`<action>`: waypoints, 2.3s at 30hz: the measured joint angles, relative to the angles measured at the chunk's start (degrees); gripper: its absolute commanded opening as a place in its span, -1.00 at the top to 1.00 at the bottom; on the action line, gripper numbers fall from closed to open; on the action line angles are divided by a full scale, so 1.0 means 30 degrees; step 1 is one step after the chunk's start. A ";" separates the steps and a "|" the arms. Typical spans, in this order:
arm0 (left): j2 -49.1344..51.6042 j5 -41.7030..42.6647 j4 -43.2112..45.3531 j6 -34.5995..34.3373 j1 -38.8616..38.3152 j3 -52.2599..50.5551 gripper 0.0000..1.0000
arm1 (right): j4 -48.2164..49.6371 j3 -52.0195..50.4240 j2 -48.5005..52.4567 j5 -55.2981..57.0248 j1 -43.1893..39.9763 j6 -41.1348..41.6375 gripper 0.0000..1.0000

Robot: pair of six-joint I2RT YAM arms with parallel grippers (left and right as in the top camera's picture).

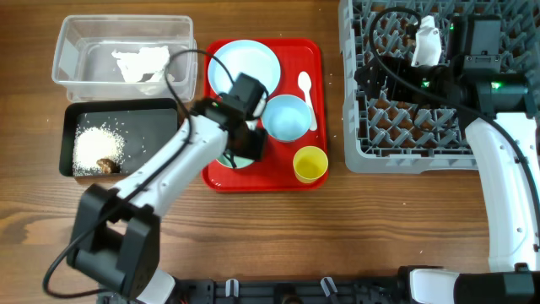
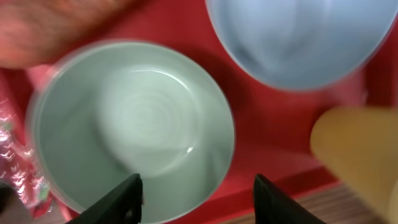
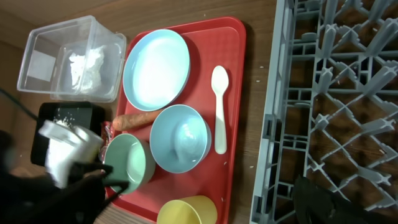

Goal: Sort waste into correct bins and load items into the dishwasher rack
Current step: 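Place the green bowl back on the red tray and release, then grasp the red candy wrapper beside the black tray with the left gripper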

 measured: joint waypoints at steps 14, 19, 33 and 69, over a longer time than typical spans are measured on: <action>-0.0699 -0.2222 -0.2018 -2.2928 0.4182 -0.1413 -0.14 | -0.0117 0.0000 0.0000 0.0000 0.0000 -0.0007 -0.99; -0.0699 -0.3716 -0.1311 -2.8239 0.4182 -0.3271 -0.20 | -0.0758 -0.0007 0.0000 0.0051 0.0000 -0.0430 -1.00; -0.0699 -0.5785 0.2557 -2.9667 0.4189 -0.5115 -0.24 | -0.1027 -0.0007 0.0000 0.0488 0.0000 -0.0503 -0.99; -0.0029 -0.5486 0.3249 -2.5842 0.4189 -0.5187 0.92 | -0.1035 -0.0007 0.0000 0.0495 0.0000 -0.0503 -0.99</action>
